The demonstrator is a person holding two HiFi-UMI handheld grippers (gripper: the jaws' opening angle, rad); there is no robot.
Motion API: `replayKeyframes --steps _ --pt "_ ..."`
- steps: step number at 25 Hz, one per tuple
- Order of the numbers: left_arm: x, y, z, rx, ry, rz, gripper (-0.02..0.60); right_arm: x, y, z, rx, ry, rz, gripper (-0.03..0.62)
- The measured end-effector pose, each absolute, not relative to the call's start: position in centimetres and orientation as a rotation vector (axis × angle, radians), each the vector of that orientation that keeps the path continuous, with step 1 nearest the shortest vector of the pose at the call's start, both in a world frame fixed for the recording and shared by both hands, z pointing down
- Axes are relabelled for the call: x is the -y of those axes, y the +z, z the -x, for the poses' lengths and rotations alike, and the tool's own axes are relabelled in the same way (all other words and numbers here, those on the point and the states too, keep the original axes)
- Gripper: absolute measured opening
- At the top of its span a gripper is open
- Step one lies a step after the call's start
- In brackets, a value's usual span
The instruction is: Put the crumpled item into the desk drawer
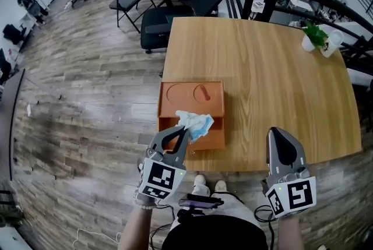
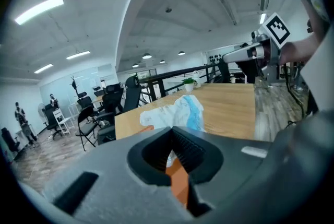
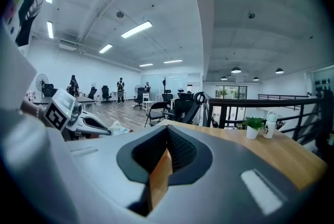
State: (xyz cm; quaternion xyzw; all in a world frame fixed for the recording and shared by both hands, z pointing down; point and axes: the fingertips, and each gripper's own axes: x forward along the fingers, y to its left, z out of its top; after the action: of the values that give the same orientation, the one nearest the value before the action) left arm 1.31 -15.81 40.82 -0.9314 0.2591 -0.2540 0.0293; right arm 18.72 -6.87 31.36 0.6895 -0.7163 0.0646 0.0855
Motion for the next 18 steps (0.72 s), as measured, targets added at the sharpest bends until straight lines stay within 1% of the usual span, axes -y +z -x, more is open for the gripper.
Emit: replayKeyframes --steps 6,12,18 --pt "15.2 46.2 -3.2 -0.56 -1.009 2.899 0.005 5.9 32.6 -19.6 2.085 0.244 -2.088 0.0" --pt "15.1 50.8 -4.0 -0.345 -1.285 2.785 0.005 5.4 33.9 -20.3 2.042 0.287 -2.104 0.0" --pt "15.1 54.3 -4.9 -0.235 -1.42 2.733 0.006 4.4 35.2 -20.9 2.009 0.32 -2.113 0.0"
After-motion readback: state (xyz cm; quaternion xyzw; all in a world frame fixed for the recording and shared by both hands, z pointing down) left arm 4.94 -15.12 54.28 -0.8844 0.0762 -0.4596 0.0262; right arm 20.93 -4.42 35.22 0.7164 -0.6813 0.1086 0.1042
